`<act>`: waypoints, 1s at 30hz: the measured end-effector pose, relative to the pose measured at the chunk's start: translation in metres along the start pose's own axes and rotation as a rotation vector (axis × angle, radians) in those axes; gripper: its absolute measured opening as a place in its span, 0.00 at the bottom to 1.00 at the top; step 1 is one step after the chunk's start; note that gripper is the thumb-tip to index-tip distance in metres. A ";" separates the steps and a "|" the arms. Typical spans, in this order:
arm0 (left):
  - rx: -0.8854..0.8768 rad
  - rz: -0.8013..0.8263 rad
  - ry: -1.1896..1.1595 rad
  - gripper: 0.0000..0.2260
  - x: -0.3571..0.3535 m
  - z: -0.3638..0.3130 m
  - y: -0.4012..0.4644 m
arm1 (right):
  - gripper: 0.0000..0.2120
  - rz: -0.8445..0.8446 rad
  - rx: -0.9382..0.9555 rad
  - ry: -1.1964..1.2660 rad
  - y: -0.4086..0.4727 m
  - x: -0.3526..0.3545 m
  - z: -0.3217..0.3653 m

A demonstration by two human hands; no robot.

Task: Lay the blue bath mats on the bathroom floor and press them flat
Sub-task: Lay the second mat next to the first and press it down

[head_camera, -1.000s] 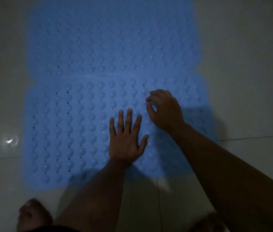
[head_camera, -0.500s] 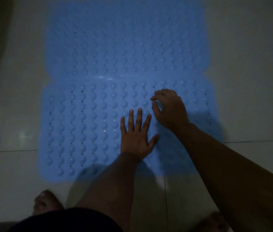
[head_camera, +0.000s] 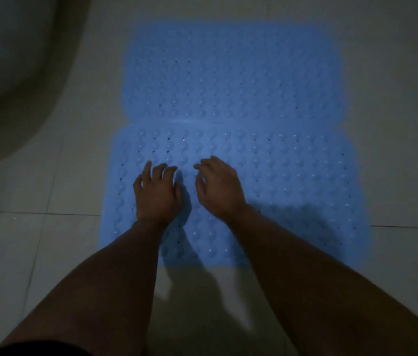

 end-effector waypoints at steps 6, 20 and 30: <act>-0.045 0.025 0.037 0.22 -0.003 0.030 -0.017 | 0.36 0.283 -0.028 -0.277 -0.068 -0.053 0.021; -0.126 -0.015 0.009 0.22 -0.019 0.037 -0.001 | 0.39 0.236 -0.014 -0.285 -0.068 -0.056 0.020; -0.037 -0.030 0.011 0.22 -0.014 0.040 -0.001 | 0.40 0.271 -0.053 -0.247 -0.070 -0.056 0.023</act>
Point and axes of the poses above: each hand's wrist, its own y-axis towards the middle knuckle, its own x-axis out of the back of the hand, z = x × y, the point moved 5 cm from there along y, towards the middle knuckle, and after that the axes turned 9 degrees about -z, right-handed, at the moved point
